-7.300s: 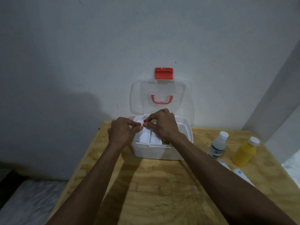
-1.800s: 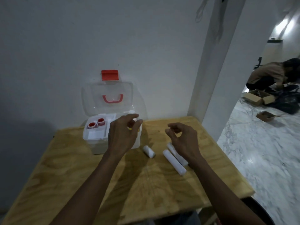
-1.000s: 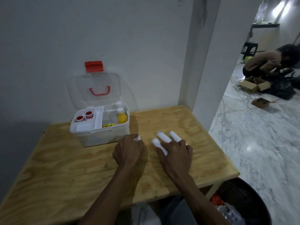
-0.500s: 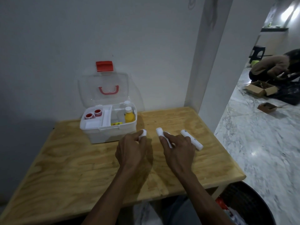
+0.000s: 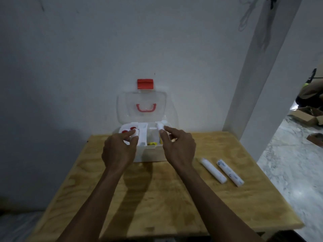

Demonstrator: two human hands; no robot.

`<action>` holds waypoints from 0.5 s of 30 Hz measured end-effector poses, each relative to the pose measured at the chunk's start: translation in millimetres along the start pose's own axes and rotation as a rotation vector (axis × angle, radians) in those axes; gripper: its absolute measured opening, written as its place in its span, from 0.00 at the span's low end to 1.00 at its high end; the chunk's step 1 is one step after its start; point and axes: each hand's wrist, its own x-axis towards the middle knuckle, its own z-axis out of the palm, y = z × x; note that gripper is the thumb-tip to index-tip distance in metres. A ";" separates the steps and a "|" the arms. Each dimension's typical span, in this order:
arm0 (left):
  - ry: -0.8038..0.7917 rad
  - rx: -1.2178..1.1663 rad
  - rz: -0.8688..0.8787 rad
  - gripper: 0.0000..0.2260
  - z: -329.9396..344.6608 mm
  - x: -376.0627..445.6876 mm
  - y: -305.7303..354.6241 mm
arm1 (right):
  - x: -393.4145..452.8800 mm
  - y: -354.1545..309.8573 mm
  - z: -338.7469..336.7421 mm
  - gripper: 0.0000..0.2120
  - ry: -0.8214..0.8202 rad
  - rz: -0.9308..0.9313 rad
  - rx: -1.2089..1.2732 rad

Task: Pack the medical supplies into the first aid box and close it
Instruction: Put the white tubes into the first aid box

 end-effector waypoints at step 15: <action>-0.252 0.252 0.240 0.13 2.6 67.1 -50.1 | 28.1 -29.7 95.7 0.15 -0.156 0.077 -0.338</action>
